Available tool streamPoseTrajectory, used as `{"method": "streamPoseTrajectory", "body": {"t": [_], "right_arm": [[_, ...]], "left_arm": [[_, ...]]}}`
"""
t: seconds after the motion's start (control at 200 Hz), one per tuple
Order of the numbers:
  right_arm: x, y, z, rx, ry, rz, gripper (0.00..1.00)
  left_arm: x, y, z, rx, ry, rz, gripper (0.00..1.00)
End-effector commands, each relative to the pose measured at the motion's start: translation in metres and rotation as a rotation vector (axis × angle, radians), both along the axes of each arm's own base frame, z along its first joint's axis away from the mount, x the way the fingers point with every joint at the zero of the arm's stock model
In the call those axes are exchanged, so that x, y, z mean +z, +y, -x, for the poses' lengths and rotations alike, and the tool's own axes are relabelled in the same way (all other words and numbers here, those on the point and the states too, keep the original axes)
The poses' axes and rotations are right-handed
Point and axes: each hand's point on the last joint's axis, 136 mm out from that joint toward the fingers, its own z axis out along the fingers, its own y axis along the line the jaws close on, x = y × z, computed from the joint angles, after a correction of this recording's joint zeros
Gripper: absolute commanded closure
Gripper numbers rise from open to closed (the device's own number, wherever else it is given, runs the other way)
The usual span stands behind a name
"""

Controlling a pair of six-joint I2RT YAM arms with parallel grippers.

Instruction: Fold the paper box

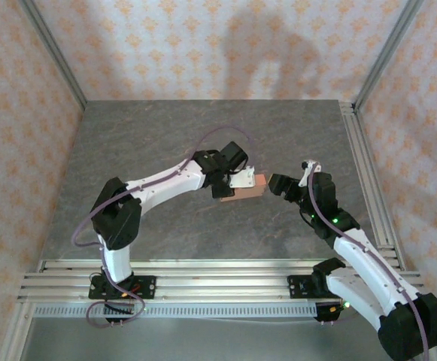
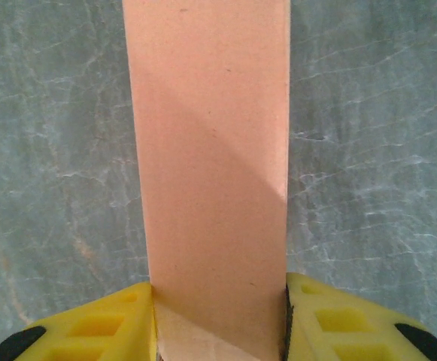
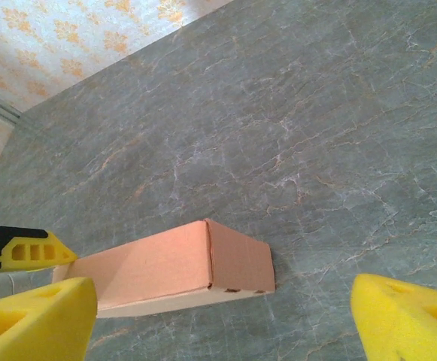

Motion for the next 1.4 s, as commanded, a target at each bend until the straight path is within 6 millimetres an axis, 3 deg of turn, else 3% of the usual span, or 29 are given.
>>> {"method": "streamPoseTrajectory", "body": {"t": [0.0, 0.165, 0.385, 0.501, 0.636, 0.821, 0.966, 1.076, 1.221, 1.397], "right_arm": [[-0.001, -0.004, -0.003, -0.015, -0.012, 0.024, 0.13], [-0.004, -0.004, -0.004, -0.016, -0.010, 0.021, 0.13], [-0.005, -0.003, -0.005, -0.014, -0.007, 0.018, 0.13], [-0.004, -0.004, -0.005, -0.018, -0.008, 0.024, 0.13], [-0.002, -0.006, -0.007, -0.038, -0.010, 0.016, 0.13], [-0.001, -0.004, -0.009, -0.039, -0.013, 0.006, 0.13], [0.002, -0.003, -0.012, -0.035, -0.022, 0.002, 0.12], [0.009, -0.004, -0.016, -0.042, -0.045, 0.018, 0.10], [0.021, -0.013, -0.023, -0.074, -0.097, 0.084, 0.05], [0.023, -0.047, -0.040, -0.184, -0.125, 0.223, 0.01]], "left_arm": [[0.013, 0.010, -0.019, 0.027, -0.195, -0.068, 0.58], [0.030, 0.011, -0.040, 0.066, -0.401, -0.087, 0.57], [0.012, 0.018, -0.051, 0.053, -0.488, -0.187, 0.50], [0.009, 0.019, -0.048, 0.058, -0.466, -0.187, 0.22], [0.016, 0.021, -0.041, 0.096, -0.441, -0.141, 0.01], [0.022, 0.028, -0.028, 0.116, -0.421, -0.088, 0.00], [0.035, 0.034, -0.024, 0.207, -0.391, 0.077, 0.00], [0.046, 0.056, -0.029, 0.350, -0.370, 0.229, 0.00], [0.062, 0.105, -0.035, 0.582, -0.397, 0.398, 0.00], [0.067, 0.174, -0.032, 0.838, -0.458, 0.530, 0.00]]}}
